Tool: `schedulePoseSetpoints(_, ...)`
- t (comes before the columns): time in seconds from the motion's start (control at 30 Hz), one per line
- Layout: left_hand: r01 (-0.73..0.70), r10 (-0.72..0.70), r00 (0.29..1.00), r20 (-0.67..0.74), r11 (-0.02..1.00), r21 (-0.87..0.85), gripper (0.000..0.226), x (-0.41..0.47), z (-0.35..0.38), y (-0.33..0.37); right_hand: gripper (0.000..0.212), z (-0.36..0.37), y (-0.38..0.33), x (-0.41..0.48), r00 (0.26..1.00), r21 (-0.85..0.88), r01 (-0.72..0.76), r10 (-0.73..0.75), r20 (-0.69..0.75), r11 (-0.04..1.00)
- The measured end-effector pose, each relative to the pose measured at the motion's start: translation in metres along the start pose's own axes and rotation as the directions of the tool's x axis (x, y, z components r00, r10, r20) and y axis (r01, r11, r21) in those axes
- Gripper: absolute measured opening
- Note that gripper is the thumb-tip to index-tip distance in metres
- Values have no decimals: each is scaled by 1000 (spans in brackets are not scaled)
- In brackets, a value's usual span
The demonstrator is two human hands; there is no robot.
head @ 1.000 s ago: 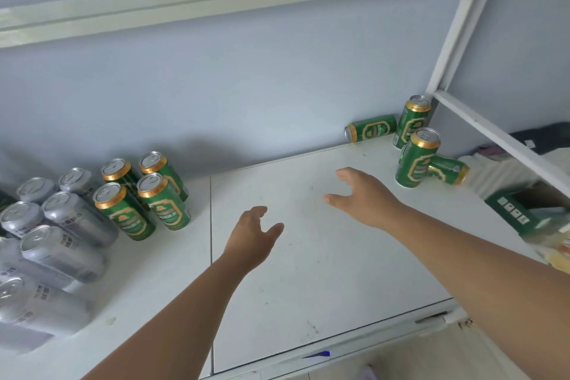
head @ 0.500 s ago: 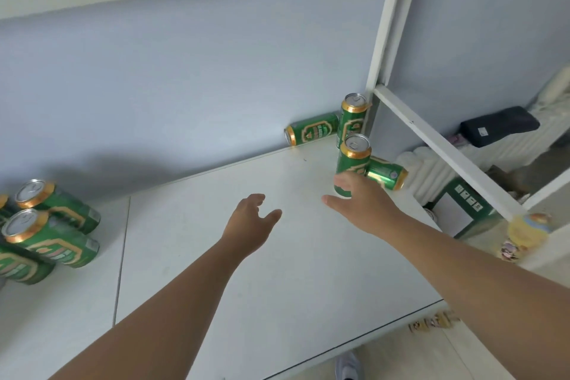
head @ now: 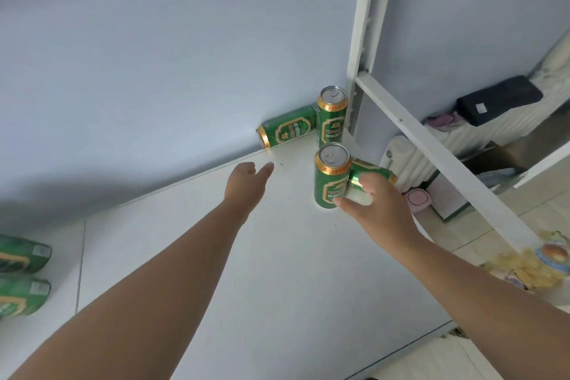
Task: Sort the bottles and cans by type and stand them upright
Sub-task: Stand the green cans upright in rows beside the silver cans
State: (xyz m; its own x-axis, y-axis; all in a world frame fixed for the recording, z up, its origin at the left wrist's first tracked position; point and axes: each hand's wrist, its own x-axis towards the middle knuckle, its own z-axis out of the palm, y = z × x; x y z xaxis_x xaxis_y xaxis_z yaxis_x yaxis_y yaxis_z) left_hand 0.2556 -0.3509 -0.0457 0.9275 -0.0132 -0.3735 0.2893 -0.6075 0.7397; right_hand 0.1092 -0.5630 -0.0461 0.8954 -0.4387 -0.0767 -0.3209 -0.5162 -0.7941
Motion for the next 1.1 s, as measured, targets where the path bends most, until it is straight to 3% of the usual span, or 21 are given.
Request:
schedulePoseSetpoints(0.1,63,-62,998,14,992,-108,44,37,-2,19,41,6,-2,10,1000,74,19,-19,-1,997)
schedulePoseSetpoints(0.37,252,-226,968,113,873,-418,34,103,16,33,50,28,4,28,1000,163,14,-12,-14,986)
schedulePoseSetpoints(0.6,296,-248,955,165,846,-444,38,131,29,29,49,50,20,30,999,75,-43,45,-16,996)
schedulePoseSetpoints(0.7,319,-268,947,175,836,-447,40,136,31,29,56,64,31,32,997,70,-62,65,-40,996)
schedulePoseSetpoints(0.93,326,-275,945,176,803,-499,55,137,27,32,49,84,29,28,986,115,-75,91,-138,990)
schedulePoseSetpoints(1.1,320,-231,946,228,776,-544,35,126,23,35,48,86,27,30,982,128,-43,66,-180,991)
